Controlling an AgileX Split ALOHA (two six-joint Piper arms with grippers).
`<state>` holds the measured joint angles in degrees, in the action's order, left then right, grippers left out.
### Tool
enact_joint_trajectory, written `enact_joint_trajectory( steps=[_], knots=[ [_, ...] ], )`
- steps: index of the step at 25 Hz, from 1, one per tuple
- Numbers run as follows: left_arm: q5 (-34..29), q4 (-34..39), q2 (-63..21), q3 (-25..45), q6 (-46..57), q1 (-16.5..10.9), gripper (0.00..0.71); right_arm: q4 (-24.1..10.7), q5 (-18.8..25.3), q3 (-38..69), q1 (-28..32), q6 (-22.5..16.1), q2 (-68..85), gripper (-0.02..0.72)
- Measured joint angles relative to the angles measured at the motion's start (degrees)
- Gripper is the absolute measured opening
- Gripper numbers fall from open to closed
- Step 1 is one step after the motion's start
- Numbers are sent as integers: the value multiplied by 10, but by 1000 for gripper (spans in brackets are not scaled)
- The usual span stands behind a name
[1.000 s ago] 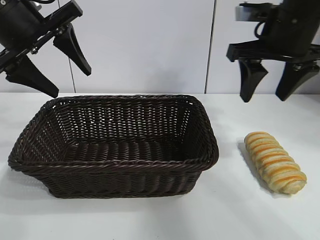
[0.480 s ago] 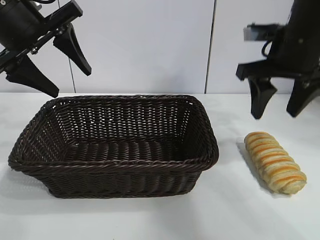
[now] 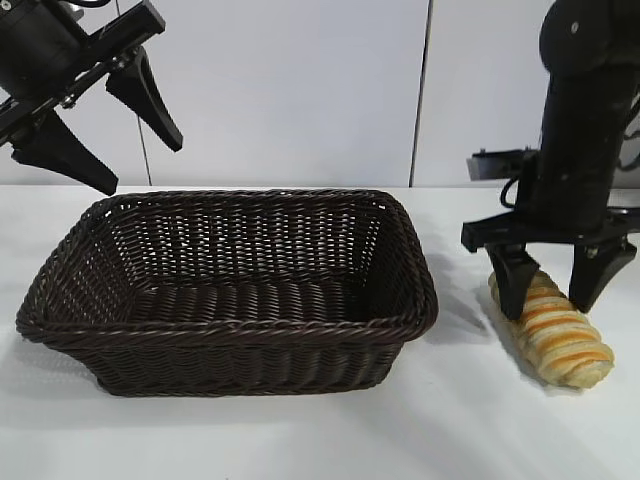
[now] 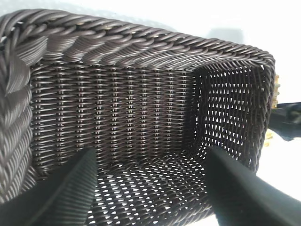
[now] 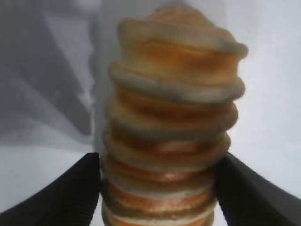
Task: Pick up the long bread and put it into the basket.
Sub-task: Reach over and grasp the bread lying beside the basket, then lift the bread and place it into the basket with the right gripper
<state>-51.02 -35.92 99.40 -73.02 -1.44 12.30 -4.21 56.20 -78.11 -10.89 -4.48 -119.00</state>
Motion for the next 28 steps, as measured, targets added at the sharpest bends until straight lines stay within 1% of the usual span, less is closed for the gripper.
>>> enact_joint_trajectory(
  steps=[2, 3, 4, 6, 15, 18, 23, 26, 28],
  knots=[
    [0, 0, 0, 0, 0, 0, 480, 0, 1, 0, 0, 0, 0, 249],
    [0, 0, 0, 0, 0, 0, 480, -1, 2, 0, 0, 0, 0, 211],
    [0, 0, 0, 0, 0, 0, 480, -1, 2, 0, 0, 0, 0, 183],
    [0, 0, 0, 0, -1, 0, 480, -1, 4, 0, 0, 0, 3, 158],
    [0, 0, 0, 0, -2, 0, 480, 1, 18, 0, 0, 0, 106, 146],
    [0, 0, 0, 0, -2, 0, 480, 1, 38, -10, 0, 0, 135, 146],
    [0, 0, 0, 0, -6, 0, 480, 11, 86, -71, 0, 12, 144, 145],
    [0, 0, 0, 0, -9, 0, 480, 19, 97, -105, 0, 14, 145, 140],
    [0, 0, 0, 0, -10, 0, 480, 19, 103, -110, -4, 15, 147, 140]
  ],
)
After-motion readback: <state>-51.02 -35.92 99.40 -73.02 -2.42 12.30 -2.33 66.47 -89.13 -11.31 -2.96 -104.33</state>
